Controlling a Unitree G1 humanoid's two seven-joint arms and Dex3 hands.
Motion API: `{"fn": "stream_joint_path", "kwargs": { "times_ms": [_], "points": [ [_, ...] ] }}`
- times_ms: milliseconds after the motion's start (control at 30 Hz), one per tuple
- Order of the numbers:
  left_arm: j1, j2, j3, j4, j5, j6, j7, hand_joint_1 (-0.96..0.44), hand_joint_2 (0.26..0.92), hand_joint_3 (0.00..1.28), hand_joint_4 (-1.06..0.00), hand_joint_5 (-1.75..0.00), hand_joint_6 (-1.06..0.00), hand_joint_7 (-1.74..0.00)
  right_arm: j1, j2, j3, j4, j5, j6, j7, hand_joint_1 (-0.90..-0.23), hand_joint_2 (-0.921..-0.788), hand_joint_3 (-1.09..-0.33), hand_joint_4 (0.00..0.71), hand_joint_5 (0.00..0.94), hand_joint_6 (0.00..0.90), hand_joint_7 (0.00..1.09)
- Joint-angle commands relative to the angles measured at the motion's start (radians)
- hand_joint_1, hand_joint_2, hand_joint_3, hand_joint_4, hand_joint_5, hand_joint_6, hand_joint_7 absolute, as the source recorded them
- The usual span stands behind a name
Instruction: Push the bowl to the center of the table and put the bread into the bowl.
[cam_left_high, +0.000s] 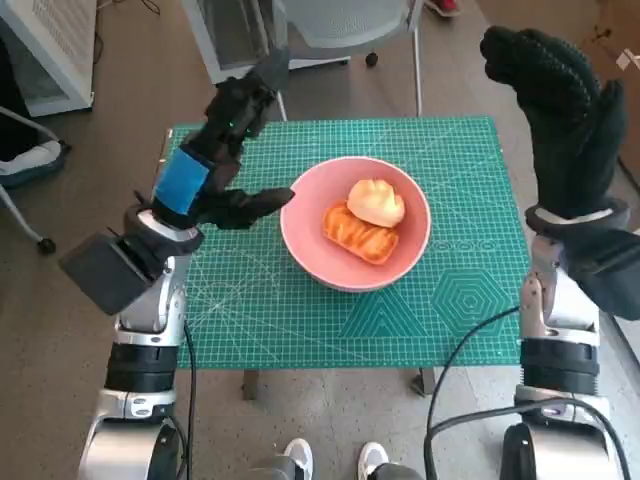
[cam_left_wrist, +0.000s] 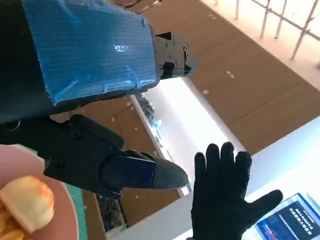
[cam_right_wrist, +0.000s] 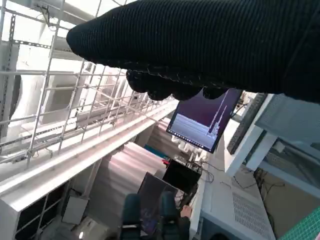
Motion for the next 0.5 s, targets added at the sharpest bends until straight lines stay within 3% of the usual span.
{"fn": "stream_joint_path", "kwargs": {
  "times_ms": [33,500],
  "points": [
    [0.008,0.002,0.007,-0.04,-0.016,0.023,0.0,-0.65,0.921,0.28,0.0,0.0,0.0,-0.35,-0.003,0.015,0.004,0.022,0.016,0.004,0.019,-0.506,-0.921,-0.486,0.309,0.0,0.425,0.0],
    [-0.002,-0.008,0.023,-0.034,-0.003,0.009,0.032,-0.61,0.921,0.28,0.0,0.0,0.0,-0.33,-0.013,0.021,0.001,0.03,0.028,0.02,0.024,-0.494,-0.921,-0.484,0.31,0.001,0.426,0.0]
  ]
}}
